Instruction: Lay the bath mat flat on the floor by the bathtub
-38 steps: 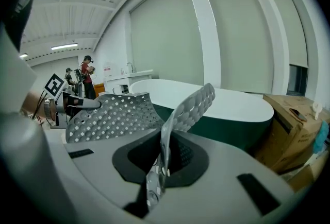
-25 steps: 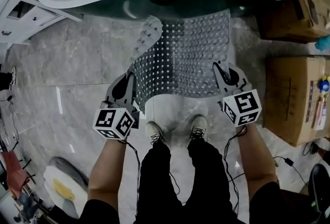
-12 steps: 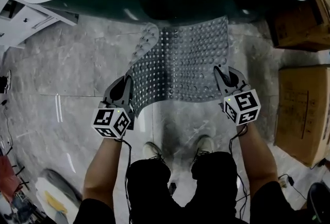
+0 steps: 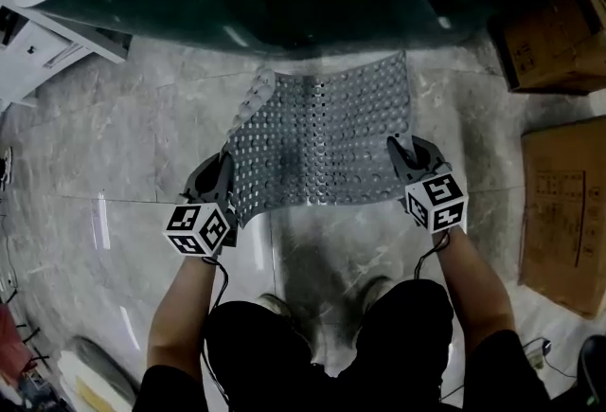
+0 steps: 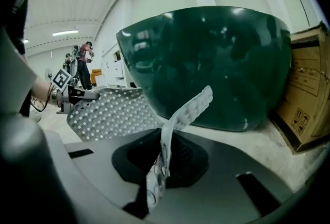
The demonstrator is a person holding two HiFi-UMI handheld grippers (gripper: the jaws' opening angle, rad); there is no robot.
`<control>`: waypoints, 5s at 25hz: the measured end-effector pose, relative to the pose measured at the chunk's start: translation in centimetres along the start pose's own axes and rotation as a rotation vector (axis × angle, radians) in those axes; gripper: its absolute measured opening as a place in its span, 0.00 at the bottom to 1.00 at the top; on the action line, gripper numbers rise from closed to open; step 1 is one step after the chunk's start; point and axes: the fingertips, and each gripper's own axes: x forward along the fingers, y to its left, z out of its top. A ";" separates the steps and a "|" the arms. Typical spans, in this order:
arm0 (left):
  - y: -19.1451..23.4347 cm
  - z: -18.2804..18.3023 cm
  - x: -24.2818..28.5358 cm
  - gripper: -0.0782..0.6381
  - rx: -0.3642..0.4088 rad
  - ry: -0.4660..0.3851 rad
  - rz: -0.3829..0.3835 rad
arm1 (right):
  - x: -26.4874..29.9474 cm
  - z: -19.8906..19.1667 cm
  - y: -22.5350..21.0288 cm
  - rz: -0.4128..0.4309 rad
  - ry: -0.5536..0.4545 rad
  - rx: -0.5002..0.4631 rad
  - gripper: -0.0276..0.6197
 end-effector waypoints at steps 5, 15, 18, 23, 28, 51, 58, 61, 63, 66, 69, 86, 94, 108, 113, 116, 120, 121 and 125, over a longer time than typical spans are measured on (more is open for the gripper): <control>1.3 -1.2 1.5 0.15 -0.029 -0.013 0.014 | 0.9 -1.9 -2.3 -0.021 -0.007 0.026 0.09; 3.3 -3.8 3.2 0.16 0.017 0.040 0.074 | 1.9 -4.5 -3.5 -0.025 0.055 0.015 0.11; 3.5 -4.5 4.0 0.16 0.034 0.056 0.083 | 2.4 -5.4 -4.1 -0.033 0.069 0.003 0.11; 4.4 -5.9 4.7 0.16 0.061 0.087 0.102 | 3.1 -7.2 -5.1 -0.059 0.098 0.013 0.11; 6.0 -7.4 5.1 0.16 0.085 0.123 0.137 | 4.0 -8.7 -6.3 -0.082 0.133 0.046 0.11; 10.0 -10.1 5.3 0.21 0.238 0.206 0.279 | 3.1 -13.5 -11.4 -0.377 0.272 -0.054 0.43; 8.0 -9.2 5.2 0.21 0.262 0.176 0.227 | 4.0 -10.2 -9.8 -0.349 0.180 -0.080 0.44; 7.0 -8.9 5.2 0.21 0.280 0.173 0.200 | 4.6 -9.3 -8.2 -0.303 0.166 -0.091 0.43; 6.4 -8.6 5.2 0.21 0.293 0.166 0.182 | 5.0 -8.8 -7.1 -0.272 0.162 -0.110 0.37; 5.1 -7.9 5.3 0.21 0.309 0.152 0.144 | 5.4 -7.9 -5.4 -0.218 0.159 -0.137 0.21; 3.0 -7.3 5.5 0.20 0.336 0.133 0.087 | 5.6 -7.2 -3.8 -0.165 0.168 -0.172 0.07; -9.1 -2.3 4.2 0.13 0.518 0.023 -0.270 | 4.8 -1.4 4.2 0.074 0.070 -0.245 0.07; -12.0 2.0 -0.5 0.13 0.571 0.027 -0.300 | 0.9 3.8 8.4 0.158 0.081 -0.233 0.07; -22.5 19.4 -17.5 0.13 0.341 0.102 -0.403 | -14.8 22.1 17.5 0.226 0.130 -0.085 0.07; -25.3 29.2 -22.8 0.13 0.276 0.050 -0.420 | -20.4 32.1 19.8 0.215 0.095 -0.078 0.07; -26.1 34.3 -26.4 0.13 0.245 0.032 -0.410 | -23.6 37.5 21.2 0.209 0.078 -0.062 0.07; -27.1 40.5 -31.3 0.13 0.205 0.015 -0.406 | -28.2 44.1 23.5 0.202 0.051 -0.048 0.07; -27.3 42.2 -32.4 0.13 0.206 0.004 -0.409 | -29.1 45.8 24.1 0.202 0.041 -0.054 0.07; -28.5 48.4 -36.7 0.13 0.239 -0.050 -0.445 | -32.3 52.3 26.3 0.205 -0.015 -0.084 0.07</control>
